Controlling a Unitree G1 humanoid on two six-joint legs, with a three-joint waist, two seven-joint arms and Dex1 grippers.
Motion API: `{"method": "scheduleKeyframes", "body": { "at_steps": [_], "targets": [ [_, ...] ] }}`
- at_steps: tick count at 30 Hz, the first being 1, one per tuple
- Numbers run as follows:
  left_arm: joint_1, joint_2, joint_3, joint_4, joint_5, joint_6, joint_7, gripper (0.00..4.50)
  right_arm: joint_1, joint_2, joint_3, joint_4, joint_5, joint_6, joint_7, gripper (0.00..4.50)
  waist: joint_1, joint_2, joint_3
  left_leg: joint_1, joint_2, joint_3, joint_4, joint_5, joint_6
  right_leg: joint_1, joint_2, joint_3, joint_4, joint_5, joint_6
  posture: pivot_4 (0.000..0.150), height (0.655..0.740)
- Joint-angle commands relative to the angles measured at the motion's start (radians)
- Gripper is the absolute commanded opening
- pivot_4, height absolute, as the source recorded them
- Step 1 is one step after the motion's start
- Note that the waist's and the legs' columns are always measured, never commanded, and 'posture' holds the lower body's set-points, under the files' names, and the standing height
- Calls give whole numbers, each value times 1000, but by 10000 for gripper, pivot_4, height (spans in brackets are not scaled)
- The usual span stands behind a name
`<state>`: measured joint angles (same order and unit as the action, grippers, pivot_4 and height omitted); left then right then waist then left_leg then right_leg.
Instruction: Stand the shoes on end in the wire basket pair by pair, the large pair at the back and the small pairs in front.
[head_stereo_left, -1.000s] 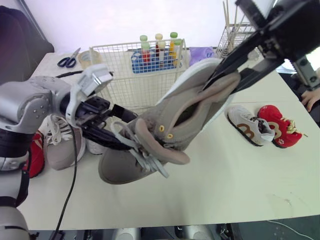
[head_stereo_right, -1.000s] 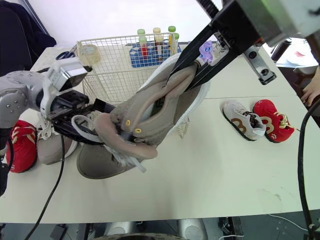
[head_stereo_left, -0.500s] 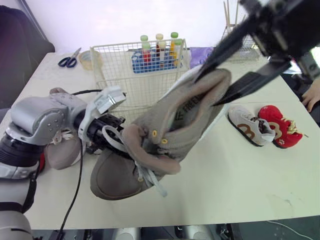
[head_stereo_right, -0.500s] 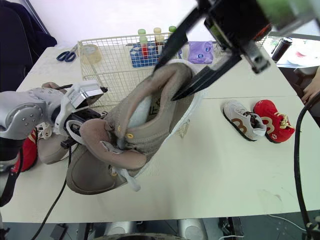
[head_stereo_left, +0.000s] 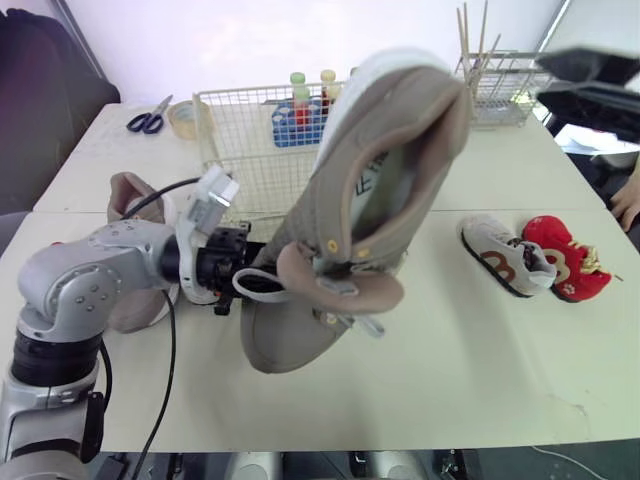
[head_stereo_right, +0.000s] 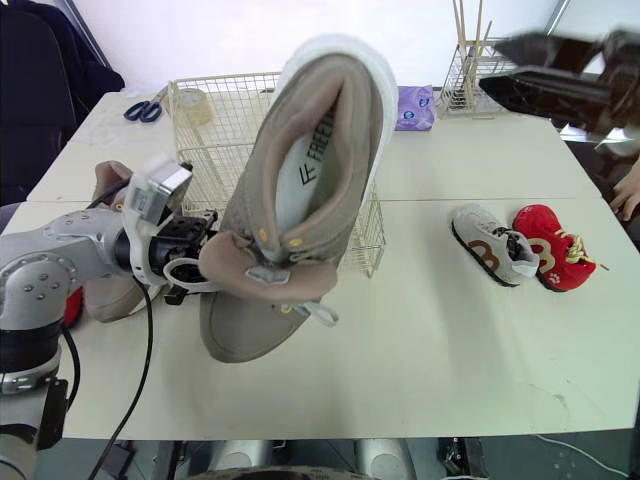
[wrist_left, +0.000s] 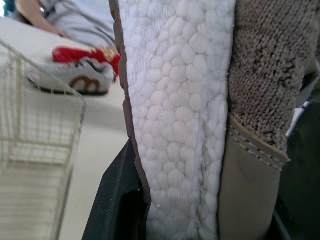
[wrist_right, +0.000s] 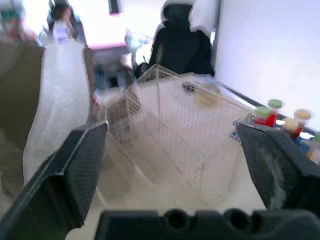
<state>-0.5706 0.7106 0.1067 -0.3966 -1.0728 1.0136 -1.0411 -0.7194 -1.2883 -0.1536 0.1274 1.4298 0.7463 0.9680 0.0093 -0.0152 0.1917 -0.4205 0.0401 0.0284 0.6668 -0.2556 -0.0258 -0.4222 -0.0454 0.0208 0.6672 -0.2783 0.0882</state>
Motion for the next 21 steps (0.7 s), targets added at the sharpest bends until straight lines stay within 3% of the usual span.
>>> {"method": "scheduleKeyframes", "body": {
  "at_steps": [1,5,12,21],
  "targets": [
    [-19,-27,43,-22,-44,-25,58,10630,141,149,-182,-150,248,86,-208,44460,-1,1,0,0,0,0,0,0,0,0,0,0,1,0,0,1500,7400],
    [-10,-58,23,1,-6,-59,71,10630,226,297,-194,-286,298,112,-315,44460,0,2,0,0,0,0,0,0,0,-2,1,1,2,0,1,1500,7400],
    [-1,-102,-18,25,35,-102,69,10630,203,430,-135,-410,367,147,-398,44460,1,1,0,-1,-2,1,0,0,0,-1,1,1,1,0,1,1500,7400],
    [0,-93,-34,13,35,-104,58,10630,92,537,-78,-394,305,151,-450,44460,-1,1,0,-2,-2,0,0,0,0,-1,1,1,0,0,1,1500,7400]
  ]
}}
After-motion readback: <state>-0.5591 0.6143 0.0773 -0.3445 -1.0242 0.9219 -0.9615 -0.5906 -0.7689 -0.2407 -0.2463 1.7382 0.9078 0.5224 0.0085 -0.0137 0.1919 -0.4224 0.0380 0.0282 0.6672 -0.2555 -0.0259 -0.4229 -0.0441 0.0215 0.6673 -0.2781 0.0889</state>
